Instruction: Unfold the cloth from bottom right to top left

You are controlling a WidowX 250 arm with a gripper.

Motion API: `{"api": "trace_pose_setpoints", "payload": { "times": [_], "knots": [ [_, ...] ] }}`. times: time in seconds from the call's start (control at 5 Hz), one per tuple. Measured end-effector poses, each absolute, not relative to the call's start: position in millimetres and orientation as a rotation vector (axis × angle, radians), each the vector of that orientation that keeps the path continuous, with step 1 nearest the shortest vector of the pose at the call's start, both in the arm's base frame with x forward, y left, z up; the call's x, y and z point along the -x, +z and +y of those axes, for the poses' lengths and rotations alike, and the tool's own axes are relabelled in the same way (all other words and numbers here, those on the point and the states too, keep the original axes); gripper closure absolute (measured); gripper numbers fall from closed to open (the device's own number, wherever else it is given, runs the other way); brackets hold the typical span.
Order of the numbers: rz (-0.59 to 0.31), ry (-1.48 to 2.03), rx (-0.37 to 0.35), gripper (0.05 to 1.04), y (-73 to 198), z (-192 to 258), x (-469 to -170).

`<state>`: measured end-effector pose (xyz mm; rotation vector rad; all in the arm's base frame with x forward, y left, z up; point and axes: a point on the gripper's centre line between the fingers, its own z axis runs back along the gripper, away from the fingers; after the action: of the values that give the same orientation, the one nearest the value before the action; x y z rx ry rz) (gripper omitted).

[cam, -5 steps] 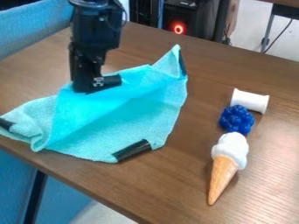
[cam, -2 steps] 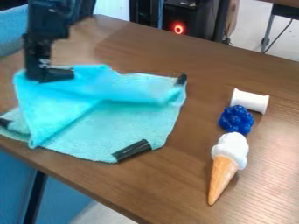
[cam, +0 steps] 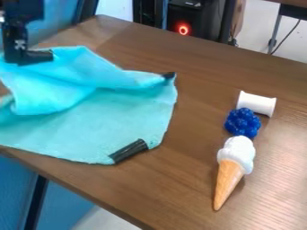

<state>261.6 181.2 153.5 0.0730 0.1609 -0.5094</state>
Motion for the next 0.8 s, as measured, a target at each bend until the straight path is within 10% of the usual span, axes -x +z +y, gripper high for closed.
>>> {"api": "trace_pose_setpoints", "payload": {
  "times": [0.8],
  "knots": [
    [0.081, -0.404, 0.082, 1.012, 146, 253, -293]
  ]
}}
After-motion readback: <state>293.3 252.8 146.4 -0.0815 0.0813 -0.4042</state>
